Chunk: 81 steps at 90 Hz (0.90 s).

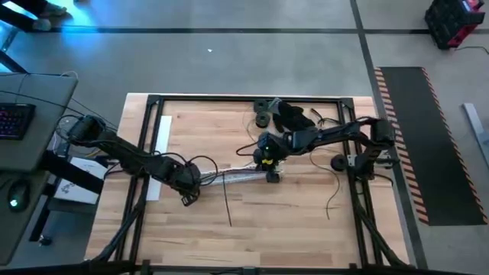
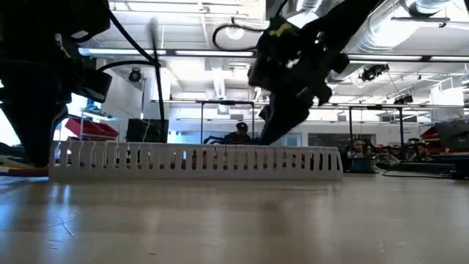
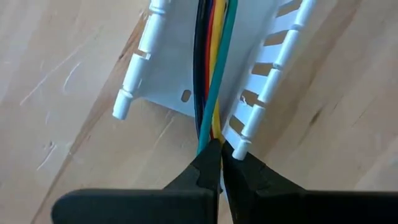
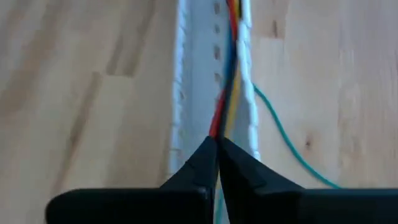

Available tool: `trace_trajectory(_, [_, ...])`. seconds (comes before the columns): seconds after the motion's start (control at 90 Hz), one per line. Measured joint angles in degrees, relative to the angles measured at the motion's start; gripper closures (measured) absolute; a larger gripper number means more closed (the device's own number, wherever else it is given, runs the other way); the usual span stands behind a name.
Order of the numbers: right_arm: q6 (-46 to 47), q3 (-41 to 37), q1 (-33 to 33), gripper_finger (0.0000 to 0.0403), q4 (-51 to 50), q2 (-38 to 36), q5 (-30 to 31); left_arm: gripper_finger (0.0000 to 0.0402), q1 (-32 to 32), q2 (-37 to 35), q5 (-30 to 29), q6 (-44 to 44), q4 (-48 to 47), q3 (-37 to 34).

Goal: Ziptie cables
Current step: Put ziptied cables in a white cable duct, then close the white cable duct

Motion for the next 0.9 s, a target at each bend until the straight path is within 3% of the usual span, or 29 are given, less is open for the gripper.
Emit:
trace_trajectory(0.222, [-1.8, 0.0, -0.1, 0.0403, -0.4, 1.8, -1.0, 0.0401, 0.0, 0.0, 0.8, -0.8, -3.9, 2.5])
trace_trajectory(0.511, [-0.6, 0.1, -0.1, 0.0403, -2.8, -0.7, -1.0, 0.0388, 0.0, -0.2, -5.9, -2.3, -20.5, 11.4])
trace_trajectory(0.9, [3.6, 0.2, -1.7, 0.0394, -2.8, -10.6, 1.7, 0.0292, 6.2, -4.4, -5.2, -27.8, -31.3, 12.3])
